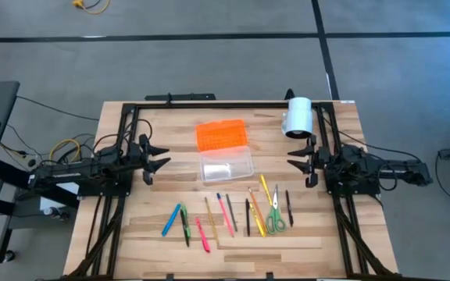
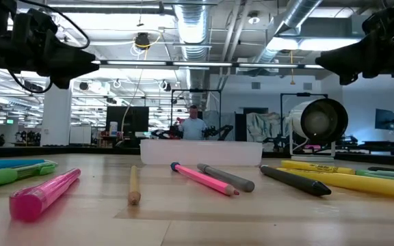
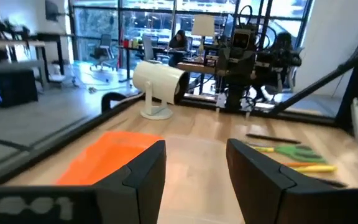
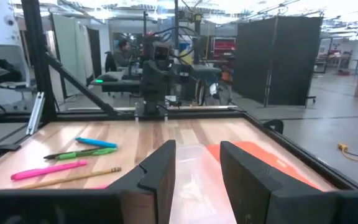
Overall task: Pick & place school supplies into a supply box
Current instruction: Put the blue pen into the supply box
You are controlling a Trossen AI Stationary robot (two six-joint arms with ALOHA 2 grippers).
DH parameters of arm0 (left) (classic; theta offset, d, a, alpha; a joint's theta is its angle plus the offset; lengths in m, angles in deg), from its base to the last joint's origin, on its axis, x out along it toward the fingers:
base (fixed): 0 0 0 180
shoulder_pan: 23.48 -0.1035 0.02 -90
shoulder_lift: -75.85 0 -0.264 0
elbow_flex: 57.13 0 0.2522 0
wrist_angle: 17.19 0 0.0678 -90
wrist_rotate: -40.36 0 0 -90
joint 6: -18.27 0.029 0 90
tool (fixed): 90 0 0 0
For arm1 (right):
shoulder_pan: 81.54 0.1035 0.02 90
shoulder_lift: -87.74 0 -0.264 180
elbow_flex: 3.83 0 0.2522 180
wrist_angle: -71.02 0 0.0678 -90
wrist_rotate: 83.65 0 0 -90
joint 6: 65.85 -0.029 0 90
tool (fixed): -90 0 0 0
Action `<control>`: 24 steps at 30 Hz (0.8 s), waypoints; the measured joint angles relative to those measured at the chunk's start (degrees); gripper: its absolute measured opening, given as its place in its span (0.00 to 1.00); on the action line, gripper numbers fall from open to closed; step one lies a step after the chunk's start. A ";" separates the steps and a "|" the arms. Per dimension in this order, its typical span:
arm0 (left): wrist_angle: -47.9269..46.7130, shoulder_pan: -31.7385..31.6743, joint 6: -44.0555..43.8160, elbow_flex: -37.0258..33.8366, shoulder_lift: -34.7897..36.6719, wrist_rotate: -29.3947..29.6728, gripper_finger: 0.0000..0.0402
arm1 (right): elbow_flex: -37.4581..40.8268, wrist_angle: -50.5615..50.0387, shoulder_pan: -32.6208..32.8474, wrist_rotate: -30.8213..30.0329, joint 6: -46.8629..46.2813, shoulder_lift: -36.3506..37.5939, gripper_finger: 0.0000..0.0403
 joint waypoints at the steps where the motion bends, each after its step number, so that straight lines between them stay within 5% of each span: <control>1: -0.11 0.00 0.36 0.02 0.00 -0.34 0.40 | -0.01 0.27 -0.32 -0.07 0.26 0.00 0.30; 5: -0.91 0.07 -4.15 0.11 0.00 -5.15 0.40 | -0.01 0.80 -1.87 -2.28 2.22 0.00 0.30; 12: 1.19 0.00 0.52 -0.34 -0.27 -0.02 0.40 | -0.01 -0.68 -4.79 -2.66 5.43 0.02 0.30; 18: 1.86 0.70 -1.75 0.13 -1.23 -3.82 0.40 | -0.01 -1.99 -6.99 -2.66 3.17 0.00 0.30; 24: 19.35 4.99 15.87 4.20 -5.14 -8.29 0.40 | -0.01 -2.05 -7.52 -2.64 1.89 0.02 0.30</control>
